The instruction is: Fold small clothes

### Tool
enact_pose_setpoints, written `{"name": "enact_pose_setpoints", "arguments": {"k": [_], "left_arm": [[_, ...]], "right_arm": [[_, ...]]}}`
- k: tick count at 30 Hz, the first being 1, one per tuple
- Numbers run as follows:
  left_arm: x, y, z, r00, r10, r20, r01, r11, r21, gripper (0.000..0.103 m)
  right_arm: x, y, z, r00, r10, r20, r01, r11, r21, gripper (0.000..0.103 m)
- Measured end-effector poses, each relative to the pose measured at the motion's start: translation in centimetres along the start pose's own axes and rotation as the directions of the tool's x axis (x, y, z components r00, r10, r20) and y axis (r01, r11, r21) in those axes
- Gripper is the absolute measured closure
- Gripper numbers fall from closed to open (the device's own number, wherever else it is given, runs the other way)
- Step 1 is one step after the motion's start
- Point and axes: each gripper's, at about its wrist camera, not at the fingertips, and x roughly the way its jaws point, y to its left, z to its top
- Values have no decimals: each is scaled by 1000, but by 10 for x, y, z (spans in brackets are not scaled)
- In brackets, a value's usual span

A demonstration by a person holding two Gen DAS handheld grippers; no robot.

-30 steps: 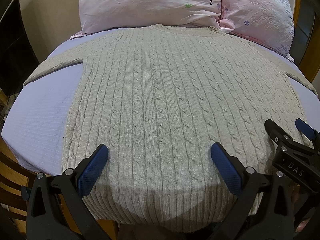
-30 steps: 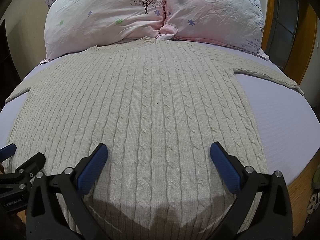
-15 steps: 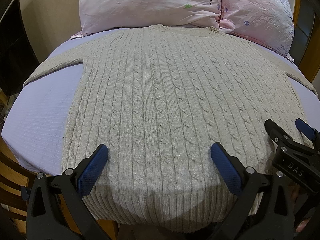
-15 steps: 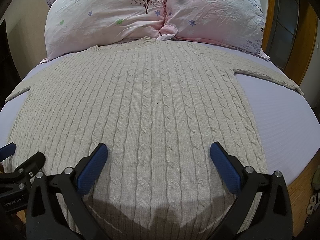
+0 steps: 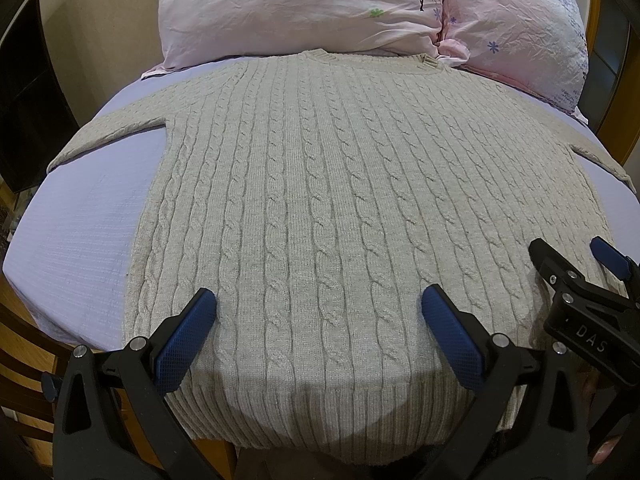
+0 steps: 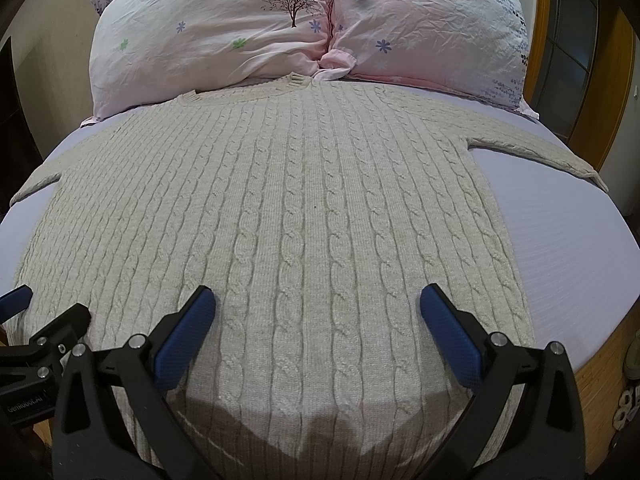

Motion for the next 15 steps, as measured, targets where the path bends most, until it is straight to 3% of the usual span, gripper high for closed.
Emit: {"name": "enact_pose_setpoints", "arguments": {"k": [15], "left_arm": [[0, 0, 0, 1000, 0, 1, 0, 1000, 1, 1]], "right_arm": [[4, -2, -2, 1000, 0, 5, 0, 1000, 2, 2]]}}
